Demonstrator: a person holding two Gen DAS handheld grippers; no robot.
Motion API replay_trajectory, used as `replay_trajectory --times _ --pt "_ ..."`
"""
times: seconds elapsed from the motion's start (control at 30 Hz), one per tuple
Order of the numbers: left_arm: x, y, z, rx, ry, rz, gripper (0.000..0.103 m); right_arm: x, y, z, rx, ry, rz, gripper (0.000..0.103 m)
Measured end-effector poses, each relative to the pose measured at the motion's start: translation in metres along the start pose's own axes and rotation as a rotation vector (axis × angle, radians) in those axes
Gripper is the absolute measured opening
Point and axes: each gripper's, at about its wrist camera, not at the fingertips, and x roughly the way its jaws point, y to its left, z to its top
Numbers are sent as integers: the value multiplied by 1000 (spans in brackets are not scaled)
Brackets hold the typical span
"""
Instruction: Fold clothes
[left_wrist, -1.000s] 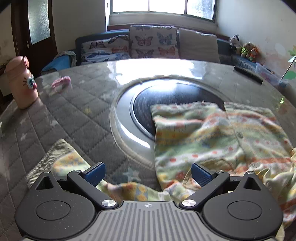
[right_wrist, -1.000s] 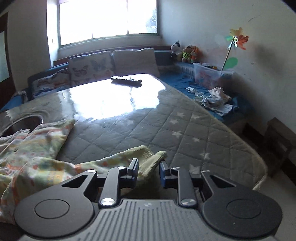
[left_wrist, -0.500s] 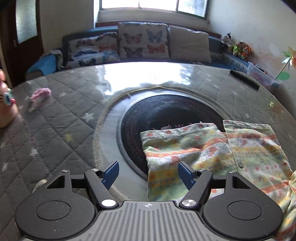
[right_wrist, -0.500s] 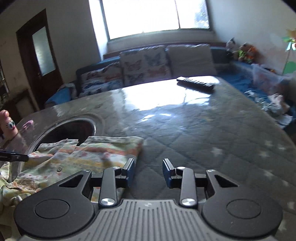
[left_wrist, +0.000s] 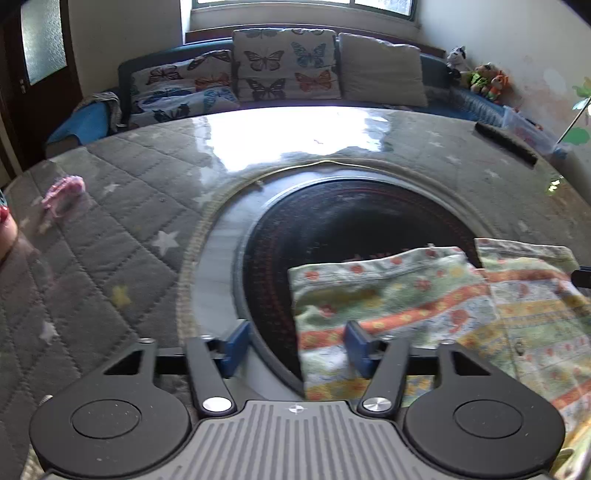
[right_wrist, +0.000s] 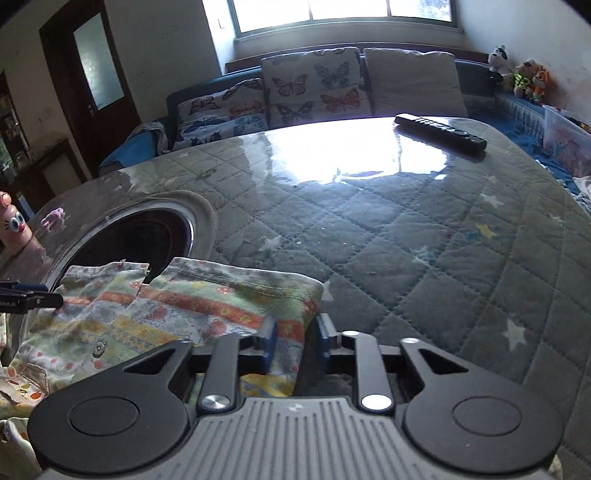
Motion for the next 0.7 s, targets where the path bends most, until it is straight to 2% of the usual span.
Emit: replay_trajectory --times 0.03,0.13,0.3,0.4,0.47,0.53,0.6,0.7 --pt "-1 1 0 2 0 -1 48 1 2 1 -7 0 1 18" --pt "-4 -2 -2 25 -5 4 48 5 6 5 -25 0 7 16" --pt "-7 -9 -7 52 -23 -40 49 6 5 6 -25 -1 7 17" --pt "-2 -9 -4 46 -22 -41 49 7 4 7 -28 -5 -1 17" --pt "0 -8 -1 39 -22 -52 46 8 5 8 -38 -3 -1 18" --pt "0 -11 0 58 -29 -79 19 9 6 8 -48 -1 0 16" --pt "1 -16 1 81 -34 -95 7 10 9 11 -61 0 3 7" --pt "-4 -13 5 72 -68 -87 4 11 15 20 -92 -21 6 6"
